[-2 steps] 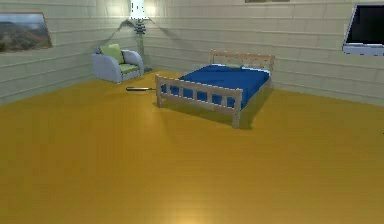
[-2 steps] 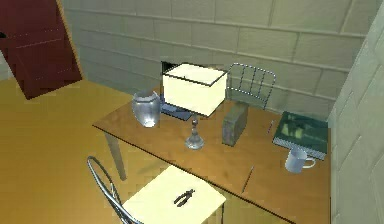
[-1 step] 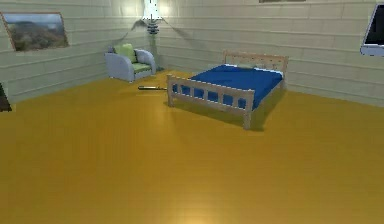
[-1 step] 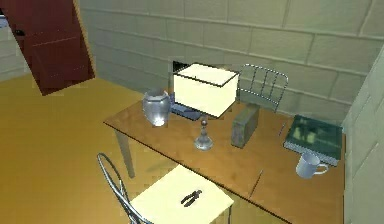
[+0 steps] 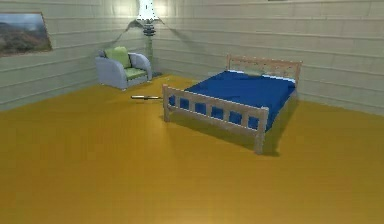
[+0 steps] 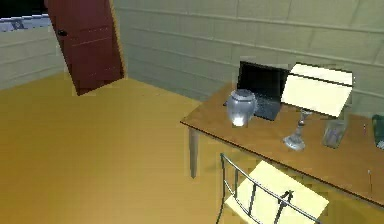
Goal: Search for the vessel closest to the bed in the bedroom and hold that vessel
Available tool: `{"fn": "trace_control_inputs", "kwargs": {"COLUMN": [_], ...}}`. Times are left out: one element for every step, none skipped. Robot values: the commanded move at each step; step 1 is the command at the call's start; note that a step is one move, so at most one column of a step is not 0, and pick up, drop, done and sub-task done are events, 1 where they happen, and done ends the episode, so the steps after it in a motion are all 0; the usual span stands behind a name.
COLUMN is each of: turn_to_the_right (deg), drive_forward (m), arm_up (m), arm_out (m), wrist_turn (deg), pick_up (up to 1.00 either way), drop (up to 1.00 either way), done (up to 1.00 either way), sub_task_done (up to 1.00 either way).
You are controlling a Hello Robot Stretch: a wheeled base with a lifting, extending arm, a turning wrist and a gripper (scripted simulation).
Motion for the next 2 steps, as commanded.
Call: {"fn": "trace_control_inputs", "kwargs": {"turn_to_the_right": [45.0,0.0], "drive_forward": [0.0,0.1], "arm_up": [0.0,0.0], "arm_out": [0.0,0.0], "wrist_turn": [0.0,0.0], "pick_up": [0.0,0.0], "drop": [0.0,0.0], "done": [0.0,0.0], "sub_task_done": [0.0,0.0]}}
